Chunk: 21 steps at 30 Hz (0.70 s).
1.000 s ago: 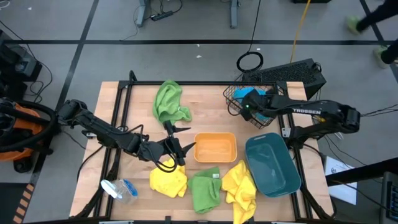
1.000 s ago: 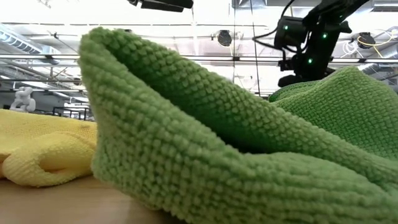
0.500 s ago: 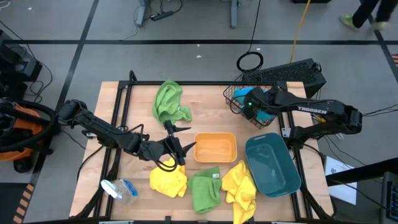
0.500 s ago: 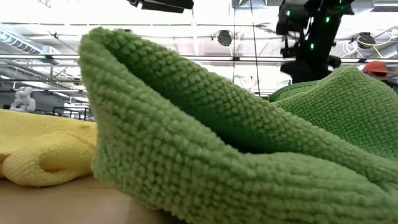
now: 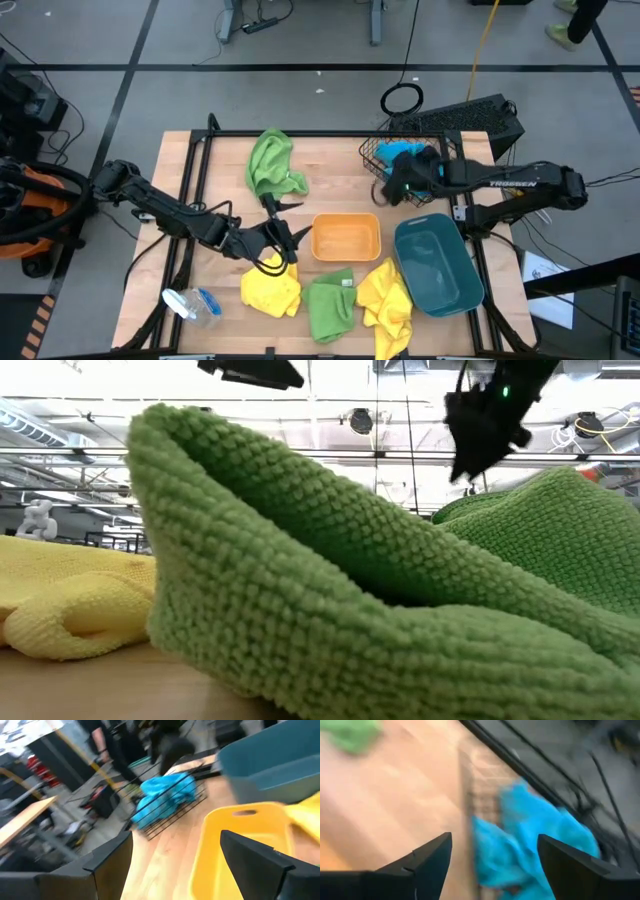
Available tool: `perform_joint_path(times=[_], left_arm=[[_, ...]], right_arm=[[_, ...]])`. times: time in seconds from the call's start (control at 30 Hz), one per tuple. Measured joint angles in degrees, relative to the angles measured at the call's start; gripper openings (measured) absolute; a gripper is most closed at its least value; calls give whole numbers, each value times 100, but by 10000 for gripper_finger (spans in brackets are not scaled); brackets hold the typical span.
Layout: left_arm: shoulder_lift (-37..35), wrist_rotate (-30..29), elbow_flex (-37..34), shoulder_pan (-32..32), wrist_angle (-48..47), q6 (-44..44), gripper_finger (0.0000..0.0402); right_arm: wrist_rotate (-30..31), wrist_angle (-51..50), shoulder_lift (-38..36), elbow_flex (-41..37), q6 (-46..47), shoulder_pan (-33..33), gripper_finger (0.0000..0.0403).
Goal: Sort microfiber towel by color & place in baskets
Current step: Put the top green microfiber cloth into the blue bin
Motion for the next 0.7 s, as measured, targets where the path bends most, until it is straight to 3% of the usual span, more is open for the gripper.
perform_joint_path(times=[0.13,0.37,0.7], left_arm=[[0,-600,0,129,-400,-150,306],[0,-647,0,497,-732,13,306],[7,39,0,1058,-1822,-1204,306]], right_arm=[[496,751,-49,2,-246,1062,276],[737,1854,103,-196,-311,2550,265],[747,2764,828,-721,-399,3673,262]])
